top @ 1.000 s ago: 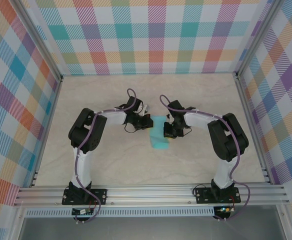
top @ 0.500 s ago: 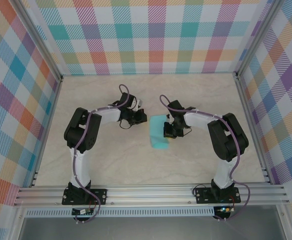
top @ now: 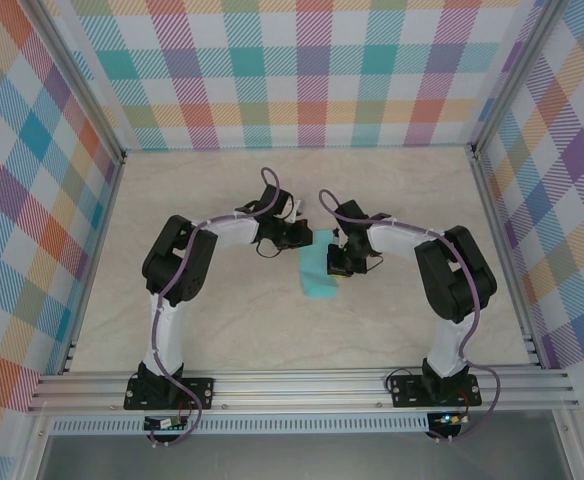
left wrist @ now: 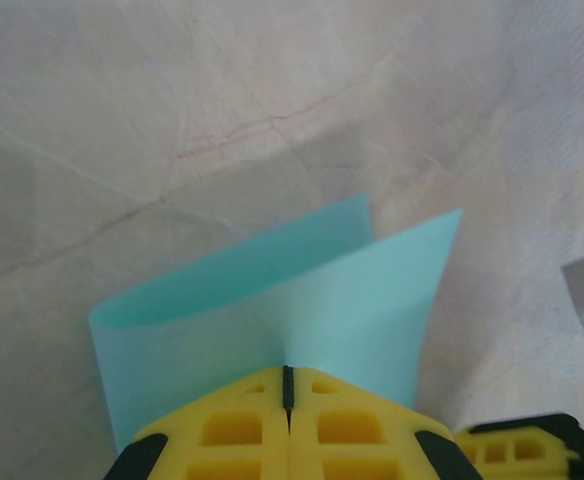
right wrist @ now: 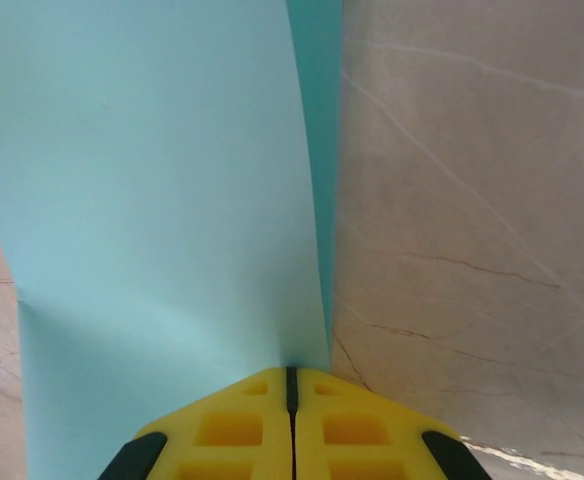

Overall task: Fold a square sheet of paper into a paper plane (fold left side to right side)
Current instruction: First fold the square sheet of paper in half at the center of the table.

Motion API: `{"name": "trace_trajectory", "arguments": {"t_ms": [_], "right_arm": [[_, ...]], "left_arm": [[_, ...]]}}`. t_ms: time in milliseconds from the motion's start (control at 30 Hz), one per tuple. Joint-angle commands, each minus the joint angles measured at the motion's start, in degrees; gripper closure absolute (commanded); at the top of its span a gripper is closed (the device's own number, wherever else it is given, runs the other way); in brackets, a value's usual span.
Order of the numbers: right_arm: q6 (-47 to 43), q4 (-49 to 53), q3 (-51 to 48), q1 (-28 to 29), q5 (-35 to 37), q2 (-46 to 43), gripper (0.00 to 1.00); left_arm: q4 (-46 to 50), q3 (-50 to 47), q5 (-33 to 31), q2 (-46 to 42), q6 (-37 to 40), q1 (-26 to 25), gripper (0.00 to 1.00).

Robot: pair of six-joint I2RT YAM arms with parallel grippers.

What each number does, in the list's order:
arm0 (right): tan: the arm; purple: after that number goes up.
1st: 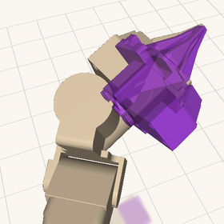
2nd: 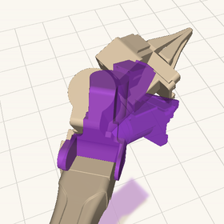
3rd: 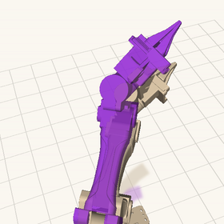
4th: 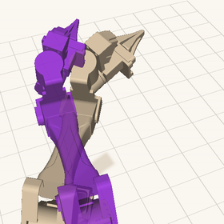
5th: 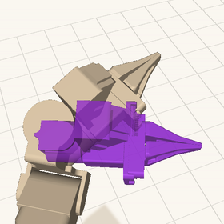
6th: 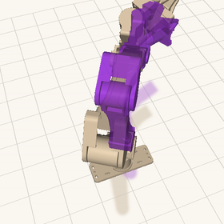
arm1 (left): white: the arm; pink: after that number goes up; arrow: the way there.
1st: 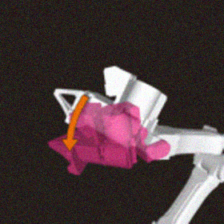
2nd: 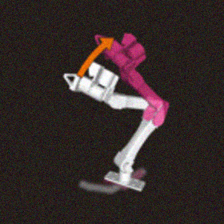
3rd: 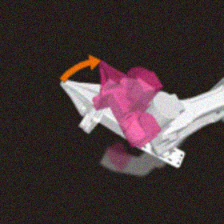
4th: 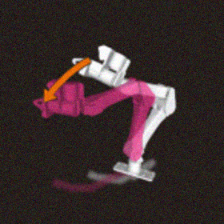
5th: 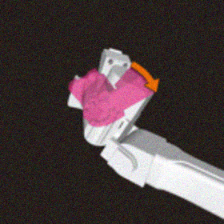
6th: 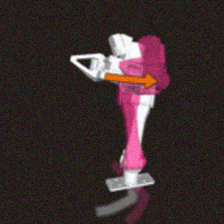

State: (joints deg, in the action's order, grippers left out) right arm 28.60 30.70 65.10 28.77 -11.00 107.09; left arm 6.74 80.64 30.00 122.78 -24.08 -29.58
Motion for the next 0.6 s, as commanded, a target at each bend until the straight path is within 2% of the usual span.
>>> {"name": "trace_trajectory", "arguments": {"t_ms": [0,233,567], "right_arm": [[-1.0,6.6,-1.6,0.4,4.9,3.1,0.94],[-1.1,6.8,-1.6,0.4,5.2,3.1,0.94],[-0.8,6.2,-1.7,0.6,4.6,3.0,0.94]], "left_arm": [[2.4,2.4,-1.4,2.7,1.8,1.5,1.0],[4.7,4.4,-4.4,5.2,3.5,3.7,1.0],[12.4,13.6,-6.2,7.5,5.7,7.6,1.0]]}}
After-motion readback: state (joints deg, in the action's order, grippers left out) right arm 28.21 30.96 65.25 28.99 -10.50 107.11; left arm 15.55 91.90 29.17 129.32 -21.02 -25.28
